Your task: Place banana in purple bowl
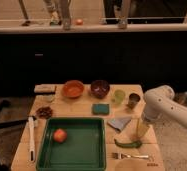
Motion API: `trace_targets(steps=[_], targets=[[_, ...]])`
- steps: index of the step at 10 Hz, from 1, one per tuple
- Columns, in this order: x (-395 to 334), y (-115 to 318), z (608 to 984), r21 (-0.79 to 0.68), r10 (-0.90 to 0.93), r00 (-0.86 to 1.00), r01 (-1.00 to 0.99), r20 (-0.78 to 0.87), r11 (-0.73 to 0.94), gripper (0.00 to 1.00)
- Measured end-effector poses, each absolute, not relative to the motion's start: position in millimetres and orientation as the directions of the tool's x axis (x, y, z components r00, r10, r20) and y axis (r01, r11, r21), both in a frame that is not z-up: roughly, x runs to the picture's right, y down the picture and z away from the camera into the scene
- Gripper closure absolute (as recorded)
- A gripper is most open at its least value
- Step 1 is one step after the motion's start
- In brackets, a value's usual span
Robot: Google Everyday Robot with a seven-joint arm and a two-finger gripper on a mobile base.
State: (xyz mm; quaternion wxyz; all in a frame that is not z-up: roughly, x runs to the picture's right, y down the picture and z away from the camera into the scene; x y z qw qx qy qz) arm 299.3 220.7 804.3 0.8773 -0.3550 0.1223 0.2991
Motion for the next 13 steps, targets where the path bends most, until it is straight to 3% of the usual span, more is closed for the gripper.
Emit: trace_targets(steps=[13], targets=[[316.0,239.2,828.2,-0.528,0.510,0.695,-0.718,-0.507,0.454,0.20]])
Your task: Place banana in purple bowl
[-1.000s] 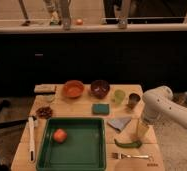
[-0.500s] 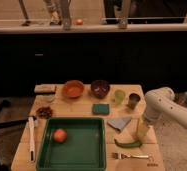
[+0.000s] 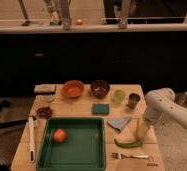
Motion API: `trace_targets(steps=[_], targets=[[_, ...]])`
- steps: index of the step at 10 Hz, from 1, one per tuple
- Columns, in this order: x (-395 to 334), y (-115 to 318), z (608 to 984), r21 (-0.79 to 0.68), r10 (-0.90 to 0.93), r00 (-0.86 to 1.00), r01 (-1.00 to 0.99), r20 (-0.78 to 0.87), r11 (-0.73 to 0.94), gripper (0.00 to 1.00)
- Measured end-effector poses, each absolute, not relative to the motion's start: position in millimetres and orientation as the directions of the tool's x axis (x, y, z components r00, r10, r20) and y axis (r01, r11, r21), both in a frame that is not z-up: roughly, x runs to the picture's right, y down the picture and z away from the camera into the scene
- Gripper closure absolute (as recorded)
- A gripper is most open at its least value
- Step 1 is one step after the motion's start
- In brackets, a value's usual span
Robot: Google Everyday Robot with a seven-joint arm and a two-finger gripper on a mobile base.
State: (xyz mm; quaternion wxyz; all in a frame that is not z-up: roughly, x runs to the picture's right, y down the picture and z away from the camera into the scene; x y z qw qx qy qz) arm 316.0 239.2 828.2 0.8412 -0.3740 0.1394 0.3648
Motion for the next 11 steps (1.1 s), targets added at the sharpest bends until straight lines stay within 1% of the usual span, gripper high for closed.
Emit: trace_targets(steps=[5,11], targets=[[307.7,236.2,830.0,-0.548,0.577,0.697,-0.706,-0.426,0.448,0.20],[304.4,240.3,829.8,-0.553,0.596,0.686,-0.712,-0.416,0.433,0.20]])
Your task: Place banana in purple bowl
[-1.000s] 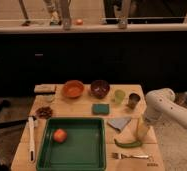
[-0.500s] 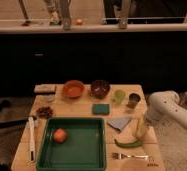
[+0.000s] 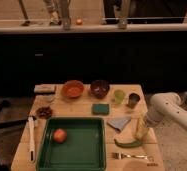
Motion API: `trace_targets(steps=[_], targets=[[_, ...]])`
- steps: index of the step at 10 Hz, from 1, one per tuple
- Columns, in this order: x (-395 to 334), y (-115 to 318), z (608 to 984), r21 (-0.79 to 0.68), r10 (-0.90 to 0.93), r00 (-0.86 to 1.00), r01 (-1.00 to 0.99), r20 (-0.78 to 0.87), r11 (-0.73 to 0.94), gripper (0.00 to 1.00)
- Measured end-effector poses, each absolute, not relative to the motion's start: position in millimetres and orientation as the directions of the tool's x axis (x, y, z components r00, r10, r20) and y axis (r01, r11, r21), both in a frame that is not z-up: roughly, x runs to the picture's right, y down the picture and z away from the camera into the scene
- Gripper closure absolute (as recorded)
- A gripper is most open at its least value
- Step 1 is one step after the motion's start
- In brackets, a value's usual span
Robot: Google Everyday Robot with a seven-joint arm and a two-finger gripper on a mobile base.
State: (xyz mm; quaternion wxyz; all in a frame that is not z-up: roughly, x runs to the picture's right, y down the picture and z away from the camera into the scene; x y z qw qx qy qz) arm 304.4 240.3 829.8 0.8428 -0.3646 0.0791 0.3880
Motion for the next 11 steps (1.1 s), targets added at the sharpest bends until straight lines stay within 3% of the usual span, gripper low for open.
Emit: trace_targets(steps=[11], targets=[[305.3,239.2,833.3,-0.524,0.646,0.657,-0.734,-0.388,0.432,0.20]])
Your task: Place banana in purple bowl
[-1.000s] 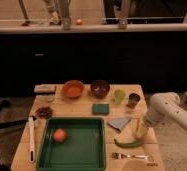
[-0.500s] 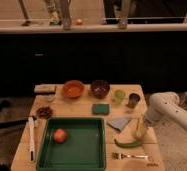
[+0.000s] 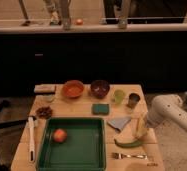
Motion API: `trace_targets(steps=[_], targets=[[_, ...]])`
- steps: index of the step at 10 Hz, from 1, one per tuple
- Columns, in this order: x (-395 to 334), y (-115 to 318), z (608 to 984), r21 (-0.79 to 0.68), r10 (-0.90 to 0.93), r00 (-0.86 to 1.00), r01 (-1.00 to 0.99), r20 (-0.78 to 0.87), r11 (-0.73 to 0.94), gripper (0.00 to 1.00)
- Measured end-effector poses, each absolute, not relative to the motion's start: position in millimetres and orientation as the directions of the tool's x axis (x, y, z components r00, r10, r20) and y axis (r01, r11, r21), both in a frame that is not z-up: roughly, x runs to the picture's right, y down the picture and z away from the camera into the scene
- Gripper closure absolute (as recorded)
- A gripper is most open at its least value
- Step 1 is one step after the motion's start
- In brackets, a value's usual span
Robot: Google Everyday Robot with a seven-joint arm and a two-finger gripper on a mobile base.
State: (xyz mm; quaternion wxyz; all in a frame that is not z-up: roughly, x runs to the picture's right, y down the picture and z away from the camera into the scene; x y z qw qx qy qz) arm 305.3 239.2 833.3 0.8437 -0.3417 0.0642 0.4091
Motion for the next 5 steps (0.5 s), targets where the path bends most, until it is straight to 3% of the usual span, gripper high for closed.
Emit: trace_targets(steps=[5], targets=[[304.7,242.5,840.4,-0.509,0.666,0.641,-0.747,-0.383,0.427,0.20]])
